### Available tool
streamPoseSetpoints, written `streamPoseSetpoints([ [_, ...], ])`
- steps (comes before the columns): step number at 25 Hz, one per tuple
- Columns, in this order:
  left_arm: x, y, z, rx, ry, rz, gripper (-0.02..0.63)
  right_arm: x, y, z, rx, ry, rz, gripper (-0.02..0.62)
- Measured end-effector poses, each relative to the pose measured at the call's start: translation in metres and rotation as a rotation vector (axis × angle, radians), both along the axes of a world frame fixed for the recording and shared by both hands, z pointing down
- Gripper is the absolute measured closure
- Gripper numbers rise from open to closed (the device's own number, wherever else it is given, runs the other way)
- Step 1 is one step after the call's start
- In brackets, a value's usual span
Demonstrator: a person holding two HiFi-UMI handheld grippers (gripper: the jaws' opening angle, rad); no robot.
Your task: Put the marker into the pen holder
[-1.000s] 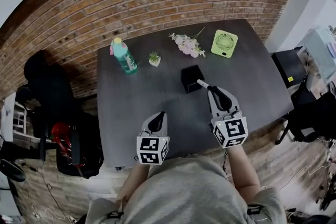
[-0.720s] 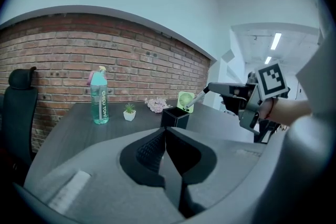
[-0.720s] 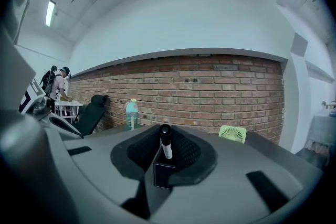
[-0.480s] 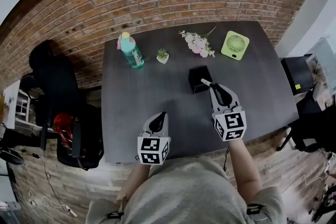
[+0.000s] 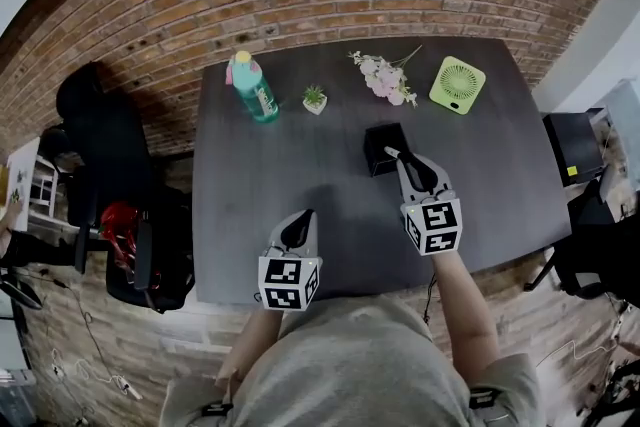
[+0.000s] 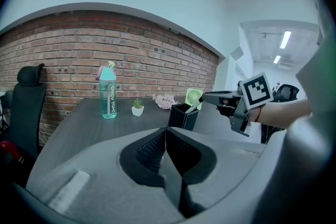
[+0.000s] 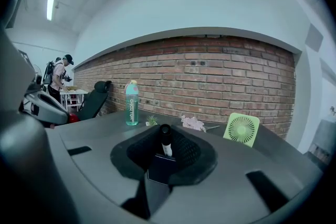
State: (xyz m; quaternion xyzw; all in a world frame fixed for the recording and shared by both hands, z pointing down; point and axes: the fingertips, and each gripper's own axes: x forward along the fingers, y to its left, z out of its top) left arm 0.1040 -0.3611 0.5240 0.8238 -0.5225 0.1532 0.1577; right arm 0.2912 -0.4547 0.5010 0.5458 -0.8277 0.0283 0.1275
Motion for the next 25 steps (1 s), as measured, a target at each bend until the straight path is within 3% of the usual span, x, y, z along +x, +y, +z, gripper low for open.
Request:
streamPoseSetpoints([
  [25, -0.005, -0.021, 0.008, -0.019, -0.004, -0.028, 0.589, -0.017, -0.054, 0.063, -0.121, 0.112, -0.044, 0.529],
])
